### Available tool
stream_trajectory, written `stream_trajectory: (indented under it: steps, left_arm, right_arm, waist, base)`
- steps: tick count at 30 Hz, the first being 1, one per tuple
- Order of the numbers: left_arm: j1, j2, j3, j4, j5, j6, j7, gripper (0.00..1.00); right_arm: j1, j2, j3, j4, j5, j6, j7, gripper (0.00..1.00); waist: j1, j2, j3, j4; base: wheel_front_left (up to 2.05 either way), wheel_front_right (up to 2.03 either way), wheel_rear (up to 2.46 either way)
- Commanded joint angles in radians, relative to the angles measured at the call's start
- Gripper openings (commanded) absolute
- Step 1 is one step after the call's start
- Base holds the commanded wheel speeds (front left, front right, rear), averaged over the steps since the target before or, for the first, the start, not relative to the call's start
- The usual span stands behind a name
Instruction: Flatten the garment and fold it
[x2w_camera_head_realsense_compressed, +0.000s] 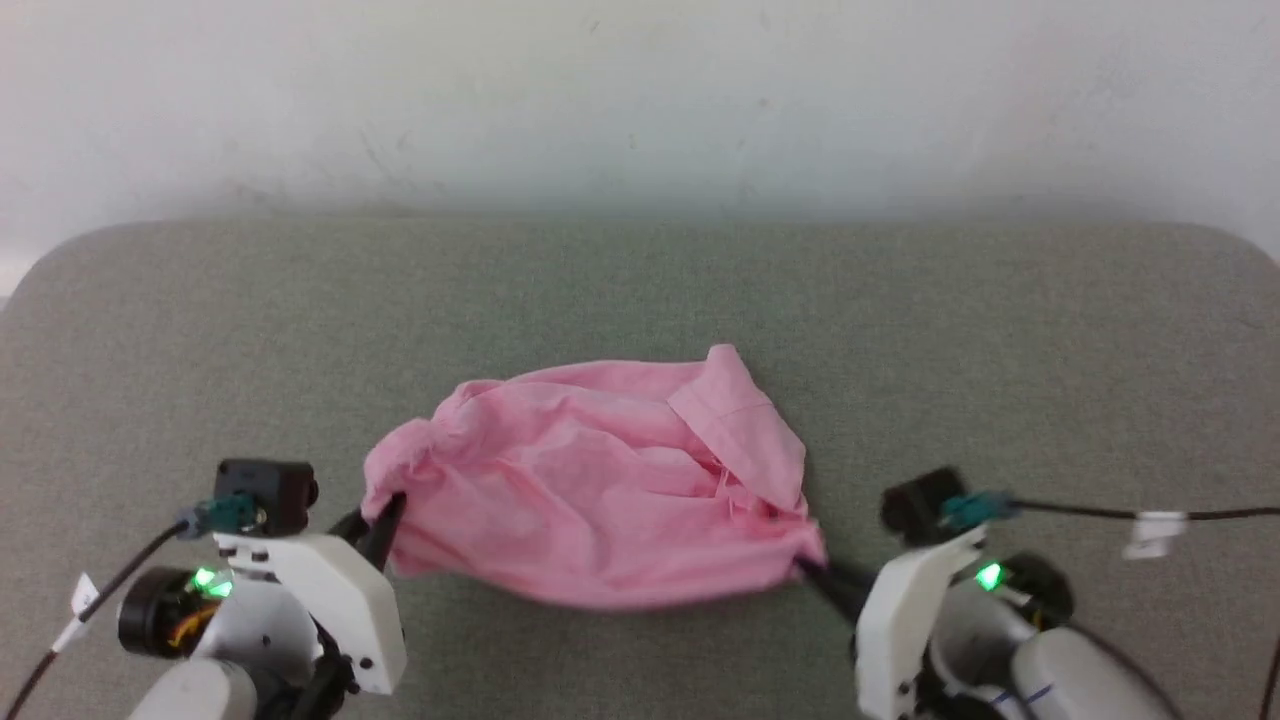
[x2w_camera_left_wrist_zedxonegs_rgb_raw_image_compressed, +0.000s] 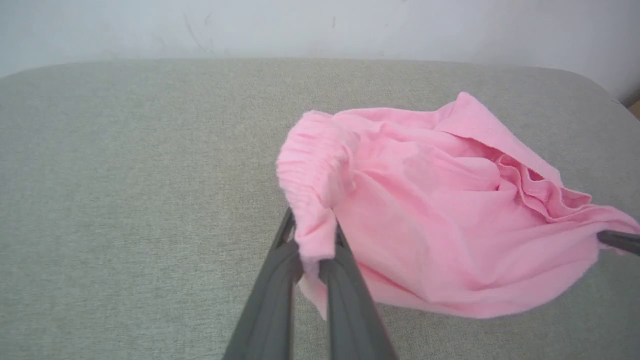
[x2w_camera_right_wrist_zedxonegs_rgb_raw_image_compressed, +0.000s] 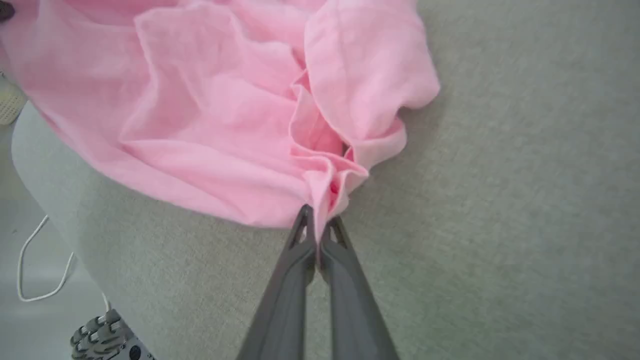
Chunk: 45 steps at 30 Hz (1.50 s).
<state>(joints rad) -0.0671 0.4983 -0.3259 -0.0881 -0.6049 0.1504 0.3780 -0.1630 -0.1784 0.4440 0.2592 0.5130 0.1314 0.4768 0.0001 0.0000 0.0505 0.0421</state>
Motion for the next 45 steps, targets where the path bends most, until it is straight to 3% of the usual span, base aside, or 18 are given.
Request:
stream_trajectory:
  steps: [1,8,14,21,31,37,45]
  left_arm:
    - [-0.021,0.018,0.008,-0.05,0.022,0.003,-0.01,0.0]
    - [-0.143,0.066,0.052,-0.213,0.045,0.002,0.01,0.0]
    - [-0.378,0.048,0.046,-0.13,0.045,-0.032,0.05,0.0]
    - [-0.73,-0.062,0.032,0.19,0.069,-0.048,-0.003,0.0]
    - [-1.078,-0.147,0.051,0.651,0.146,-0.046,-0.293,0.0]
    - [-1.103,-0.194,0.062,0.872,0.127,-0.071,-0.426,0.0]
    - [-1.028,-0.247,0.071,1.068,0.084,-0.12,-0.523,0.0]
  right_arm:
    - [-0.004,-0.023,-0.037,-0.071,-0.013,-0.001,-0.048,0.0]
    - [-0.04,-0.051,-0.213,-0.372,-0.084,-0.001,-0.093,0.0]
    - [-0.215,-0.047,-0.319,-0.422,-0.11,-0.001,-0.046,0.0]
    - [-0.546,-0.061,-0.332,-0.24,-0.11,-0.001,-0.085,0.0]
    - [-0.923,-0.046,-0.245,0.117,-0.146,-0.001,-0.366,0.0]
    - [-0.97,-0.005,-0.171,0.327,-0.139,-0.001,-0.464,0.0]
    - [-0.877,0.039,-0.083,0.515,-0.077,-0.001,-0.535,0.0]
  waist:
    - [-0.0001,0.0,-0.022,-0.005]
    - [-0.0001,0.0,-0.041,-0.02]
    - [-0.0001,0.0,-0.002,-0.029]
    - [-0.0001,0.0,0.131,-0.046]
    - [-0.0001,0.0,0.263,-0.092]
    - [-0.0001,0.0,0.282,-0.097]
    - [-0.0001,0.0,0.271,-0.089]
  base:
    - [0.0,0.0,0.0]
    - [0.0,0.0,0.0]
    - [0.0,0.0,0.0]
    - [0.0,0.0,0.0]
    - [0.0,0.0,0.0]
    - [0.0,0.0,0.0]
    - [0.0,0.0,0.0]
